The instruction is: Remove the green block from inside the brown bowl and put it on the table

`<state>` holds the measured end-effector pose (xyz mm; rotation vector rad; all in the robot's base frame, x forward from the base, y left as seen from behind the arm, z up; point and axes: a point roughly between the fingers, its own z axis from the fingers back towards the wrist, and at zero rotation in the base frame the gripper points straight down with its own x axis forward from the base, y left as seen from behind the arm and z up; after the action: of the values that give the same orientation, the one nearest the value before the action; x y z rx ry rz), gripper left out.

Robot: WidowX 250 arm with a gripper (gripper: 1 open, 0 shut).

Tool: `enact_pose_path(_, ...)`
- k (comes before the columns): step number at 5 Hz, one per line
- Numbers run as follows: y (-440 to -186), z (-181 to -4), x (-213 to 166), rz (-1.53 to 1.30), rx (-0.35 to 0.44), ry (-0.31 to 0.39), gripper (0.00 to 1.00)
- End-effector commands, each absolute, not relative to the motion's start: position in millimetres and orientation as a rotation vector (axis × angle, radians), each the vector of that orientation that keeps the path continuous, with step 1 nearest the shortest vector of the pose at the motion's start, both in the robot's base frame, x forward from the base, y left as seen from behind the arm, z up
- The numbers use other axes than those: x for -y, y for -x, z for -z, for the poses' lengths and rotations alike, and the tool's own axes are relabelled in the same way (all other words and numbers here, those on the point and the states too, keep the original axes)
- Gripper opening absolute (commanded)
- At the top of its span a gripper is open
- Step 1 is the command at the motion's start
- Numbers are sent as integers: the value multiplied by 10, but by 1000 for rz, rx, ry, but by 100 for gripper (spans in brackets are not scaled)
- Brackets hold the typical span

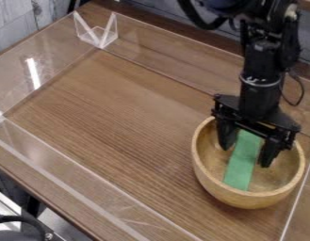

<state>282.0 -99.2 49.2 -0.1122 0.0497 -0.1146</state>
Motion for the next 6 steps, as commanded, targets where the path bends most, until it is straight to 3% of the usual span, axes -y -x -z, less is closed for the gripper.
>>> enact_pose_path(1, -2889, -543, 976, 105, -6, 124, 100)
enact_pose_path(2, -2900, -490, 973, 103, -3, 124, 100)
enact_pose_path(3, -2907, -455, 974, 99, 0, 125, 0)
enact_pose_path(6, -2891, -538, 964, 93, -6, 129, 0)
